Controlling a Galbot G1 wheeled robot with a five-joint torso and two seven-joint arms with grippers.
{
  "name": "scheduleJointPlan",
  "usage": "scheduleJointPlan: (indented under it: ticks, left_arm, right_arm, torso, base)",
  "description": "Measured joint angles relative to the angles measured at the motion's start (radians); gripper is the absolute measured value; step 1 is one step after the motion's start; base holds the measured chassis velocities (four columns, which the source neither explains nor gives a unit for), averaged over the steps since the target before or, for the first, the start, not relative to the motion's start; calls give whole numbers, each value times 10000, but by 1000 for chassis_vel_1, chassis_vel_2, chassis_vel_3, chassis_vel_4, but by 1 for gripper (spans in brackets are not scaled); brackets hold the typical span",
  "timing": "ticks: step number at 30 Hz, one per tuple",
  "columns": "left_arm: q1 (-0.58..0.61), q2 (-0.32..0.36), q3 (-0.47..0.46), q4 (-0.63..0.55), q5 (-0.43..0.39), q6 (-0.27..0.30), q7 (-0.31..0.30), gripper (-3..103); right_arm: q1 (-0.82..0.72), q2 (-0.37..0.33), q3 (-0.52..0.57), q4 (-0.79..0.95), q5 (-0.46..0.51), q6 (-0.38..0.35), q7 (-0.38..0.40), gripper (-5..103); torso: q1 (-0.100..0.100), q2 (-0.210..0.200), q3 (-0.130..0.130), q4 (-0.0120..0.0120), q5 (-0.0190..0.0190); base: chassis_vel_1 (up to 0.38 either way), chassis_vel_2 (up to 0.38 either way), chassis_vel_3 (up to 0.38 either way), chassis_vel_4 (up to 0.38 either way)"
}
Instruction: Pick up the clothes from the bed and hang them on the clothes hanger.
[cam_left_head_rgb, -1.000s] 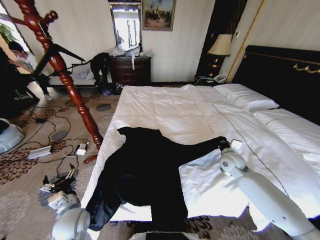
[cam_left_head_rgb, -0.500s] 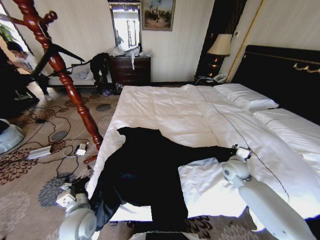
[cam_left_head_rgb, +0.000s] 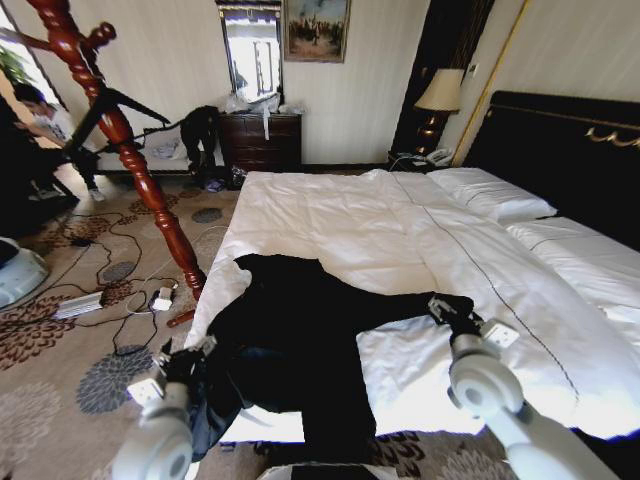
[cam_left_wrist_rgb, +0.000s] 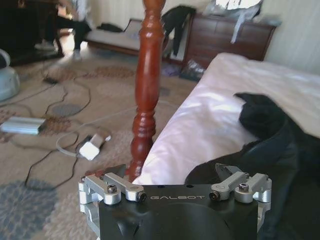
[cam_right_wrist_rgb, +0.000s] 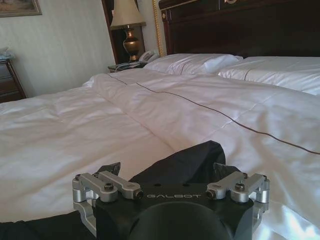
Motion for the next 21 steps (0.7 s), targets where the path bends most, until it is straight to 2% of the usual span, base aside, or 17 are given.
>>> scheduleJointPlan:
  ticks: [3, 6, 8, 9, 11, 15, 21]
  left_arm:
    - [-278, -120, -196, 357, -340, 161, -179, 100]
    - [-484, -774, -467, 787, -1604, 477, -387, 100]
    - [-484, -921, -518, 819, -1819, 512, -371, 100]
    - [-486, -1295, -691, 879, -2298, 638, -310, 100]
    - [-518, -1811, -988, 967, -2706, 736, -207, 100]
    - [-497, -2198, -1120, 1015, -3110, 843, -72, 100]
    - [-415, -2239, -854, 880, -3155, 864, 221, 101]
  right_arm:
    - [-53, 52, 42, 12, -8, 0, 21, 100]
    - [-197, 109, 104, 73, -4, -9, 116, 100]
    - [-225, 119, 107, 84, -1, -16, 135, 100]
    - [-283, 134, 112, 101, 14, -35, 180, 100]
    - [-335, 139, 109, 111, 34, -73, 225, 100]
    - [-340, 140, 29, 51, 31, -121, 277, 100]
    - [-285, 161, -112, -65, 41, -181, 374, 100]
  torso:
    - [0, 0, 0, 0, 3]
    - [2, -1, 1, -1, 2]
    - [2, 0, 1, 0, 0]
    - [1, 0, 0, -1, 4]
    - [1, 0, 0, 0, 3]
    - [1, -1, 0, -2, 4]
    - [1, -1, 0, -1, 5]
  base:
    - [0, 0, 0, 0]
    - [0, 0, 0, 0]
    - [0, 0, 0, 0]
    - [0, 0, 0, 0]
    - [0, 0, 0, 0]
    - [0, 0, 0, 0]
    - [0, 0, 0, 0]
